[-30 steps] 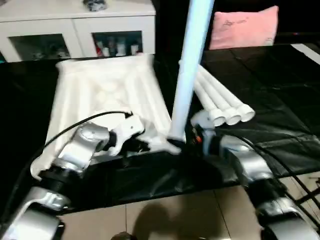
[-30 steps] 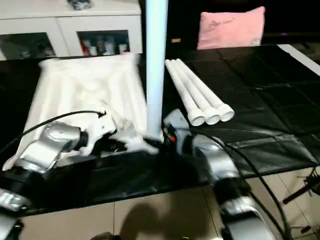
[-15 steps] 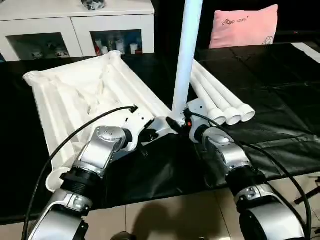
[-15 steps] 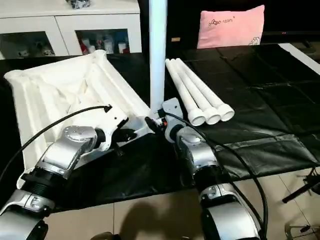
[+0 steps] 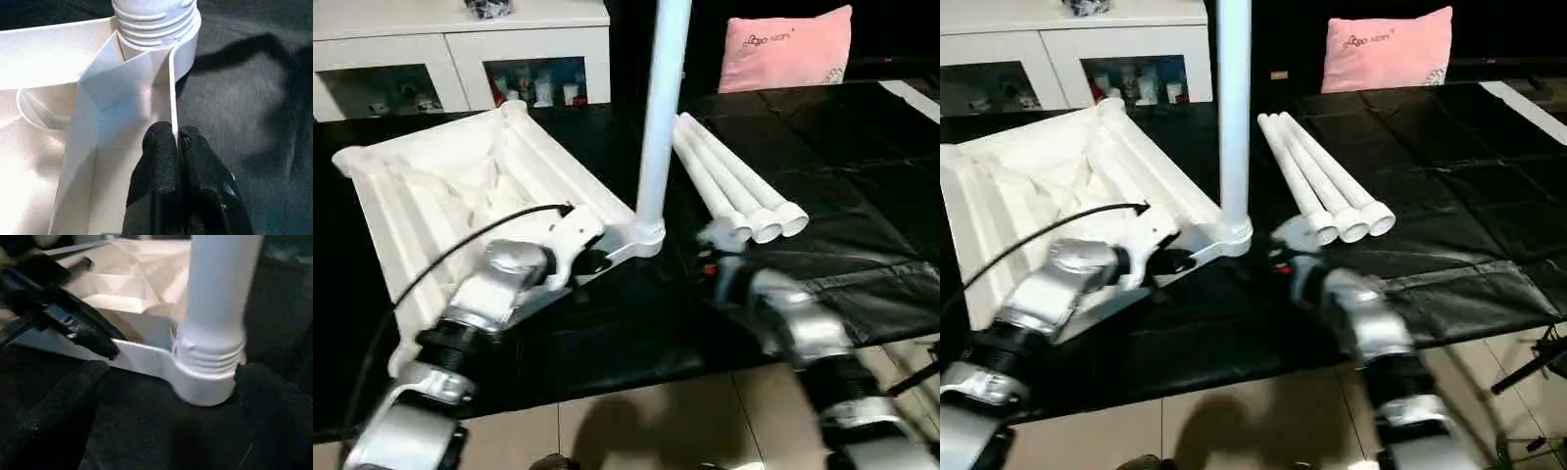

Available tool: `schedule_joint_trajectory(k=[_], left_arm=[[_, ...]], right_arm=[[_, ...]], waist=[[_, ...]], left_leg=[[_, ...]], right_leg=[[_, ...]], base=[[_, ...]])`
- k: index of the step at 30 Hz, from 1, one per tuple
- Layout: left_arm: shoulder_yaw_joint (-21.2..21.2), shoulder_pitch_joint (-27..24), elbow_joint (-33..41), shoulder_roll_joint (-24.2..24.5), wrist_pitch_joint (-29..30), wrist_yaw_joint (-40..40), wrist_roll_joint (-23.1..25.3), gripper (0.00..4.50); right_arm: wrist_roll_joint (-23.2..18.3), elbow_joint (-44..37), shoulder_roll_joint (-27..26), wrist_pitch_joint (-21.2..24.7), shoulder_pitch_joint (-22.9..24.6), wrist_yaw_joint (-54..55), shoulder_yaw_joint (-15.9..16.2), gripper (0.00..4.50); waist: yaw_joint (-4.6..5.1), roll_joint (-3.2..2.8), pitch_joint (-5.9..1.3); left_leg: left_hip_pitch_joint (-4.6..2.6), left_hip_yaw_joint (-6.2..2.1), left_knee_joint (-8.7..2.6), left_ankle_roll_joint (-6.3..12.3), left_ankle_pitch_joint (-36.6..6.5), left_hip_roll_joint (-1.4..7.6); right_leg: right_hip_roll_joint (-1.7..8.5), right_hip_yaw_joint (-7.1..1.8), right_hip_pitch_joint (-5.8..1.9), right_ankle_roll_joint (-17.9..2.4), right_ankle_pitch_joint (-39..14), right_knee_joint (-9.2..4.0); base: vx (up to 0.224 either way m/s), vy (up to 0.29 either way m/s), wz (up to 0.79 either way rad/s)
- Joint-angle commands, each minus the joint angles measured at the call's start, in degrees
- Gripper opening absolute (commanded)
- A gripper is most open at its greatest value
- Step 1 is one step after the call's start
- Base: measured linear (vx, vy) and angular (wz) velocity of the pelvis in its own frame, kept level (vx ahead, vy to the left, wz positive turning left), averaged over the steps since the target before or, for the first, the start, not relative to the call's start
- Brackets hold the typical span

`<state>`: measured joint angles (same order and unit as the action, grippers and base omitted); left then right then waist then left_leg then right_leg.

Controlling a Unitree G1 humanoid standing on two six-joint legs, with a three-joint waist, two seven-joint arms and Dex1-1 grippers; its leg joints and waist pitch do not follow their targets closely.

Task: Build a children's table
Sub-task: Rotate leg to tighten

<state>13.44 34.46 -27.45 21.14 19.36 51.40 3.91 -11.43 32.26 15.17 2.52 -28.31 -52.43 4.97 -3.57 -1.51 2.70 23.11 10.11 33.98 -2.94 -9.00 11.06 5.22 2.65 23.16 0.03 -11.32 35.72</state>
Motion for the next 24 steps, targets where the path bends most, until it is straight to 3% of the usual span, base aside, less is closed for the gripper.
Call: schedule_joint_trajectory(k=[1, 4, 7, 11, 15, 21, 22, 24], left_arm=[[0.7, 1.5, 0.5, 1.5, -4.4, 5.3, -1.4, 0.0], [2.4, 0.6, 0.5, 3.6, -9.3, 11.7, -2.3, 0.0], [4.4, 0.1, 0.9, 5.9, -11.4, 17.6, -2.7, 0.0], [6.2, 0.9, -0.8, 7.2, -14.9, 21.8, -1.7, 0.0], [7.1, 1.1, -0.7, 7.6, -15.9, 24.4, -1.9, 0.0], [8.7, 1.1, 0.8, 8.3, -17.4, 28.3, -2.2, 0.0], [8.8, 1.1, 0.8, 8.3, -17.6, 28.4, -2.1, 0.0], [8.8, 1.2, 0.8, 8.2, -17.6, 28.5, -2.1, 0.0]], right_arm=[[-0.3, -1.8, 1.6, -0.2, 0.3, -3.2, 0.0, 4.48], [0.8, -1.9, 4.1, -1.1, 0.1, -5.9, 0.5, 4.48], [0.6, -3.0, 6.2, -0.9, 0.2, -9.7, 1.4, 4.48], [1.0, -4.1, 7.9, -0.5, 0.2, -14.7, 4.5, 4.48], [2.3, -3.3, 7.9, -1.6, 0.0, -16.6, 6.3, 4.48], [3.0, -1.2, 7.0, -2.2, -1.7, -19.1, 8.4, 4.48], [2.8, -0.8, 6.9, -2.0, -1.9, -19.5, 8.5, 4.21], [2.7, -0.5, 6.8, -1.9, -2.1, -20.1, 8.7, 4.14]], waist=[[-0.43, -0.01, -3.99], [-0.79, -0.13, -3.98], [-1.87, -0.26, -4.09], [-2.75, -0.26, -3.91], [-2.75, 0.01, -3.91], [-2.66, 0.04, -4.0], [-2.62, 0.05, -3.97], [-2.64, 0.01, -3.94]], left_leg=[[-1.52, -0.41, -3.82, 3.39, -12.8, 1.56], [-1.66, -0.4, -3.85, 2.91, -13.2, 1.65], [-1.91, -0.17, -3.73, 2.81, -12.5, 1.82], [-2.03, -0.16, -4.0, 2.1, -14.5, 1.99], [-1.92, -0.26, -4.2, 1.05, -15.4, 1.99], [-1.8, -0.2, -4.01, 1.78, -13.9, 1.96], [-1.78, -0.18, -4.0, 1.8, -13.9, 1.95], [-1.84, -0.17, -4.03, 1.79, -14.4, 1.98]], right_leg=[[2.39, -1.53, -2.91, -14.2, -3.5, -4.01], [2.43, -1.53, -2.7, -14.7, -4.0, -4.01], [2.32, -1.53, -2.56, -15.0, -2.5, -3.7], [2.48, -1.59, -2.37, -14.4, -4.7, -3.78], [2.57, -1.65, -2.43, -14.1, -5.9, -3.8], [2.63, -1.63, -2.47, -14.5, -4.9, -3.63], [2.6, -1.63, -2.45, -14.6, -4.9, -3.64], [2.61, -1.64, -2.4, -14.6, -5.6, -3.68]], base=[[0.0, 0.0, 0.0], [0.0, 0.0, 0.0], [0.0, 0.0, 0.0], [0.0, 0.0, 0.0], [0.0, 0.0, 0.0], [0.0, 0.0, 0.0], [0.0, 0.0, 0.0], [0.0, 0.0, 0.0]])
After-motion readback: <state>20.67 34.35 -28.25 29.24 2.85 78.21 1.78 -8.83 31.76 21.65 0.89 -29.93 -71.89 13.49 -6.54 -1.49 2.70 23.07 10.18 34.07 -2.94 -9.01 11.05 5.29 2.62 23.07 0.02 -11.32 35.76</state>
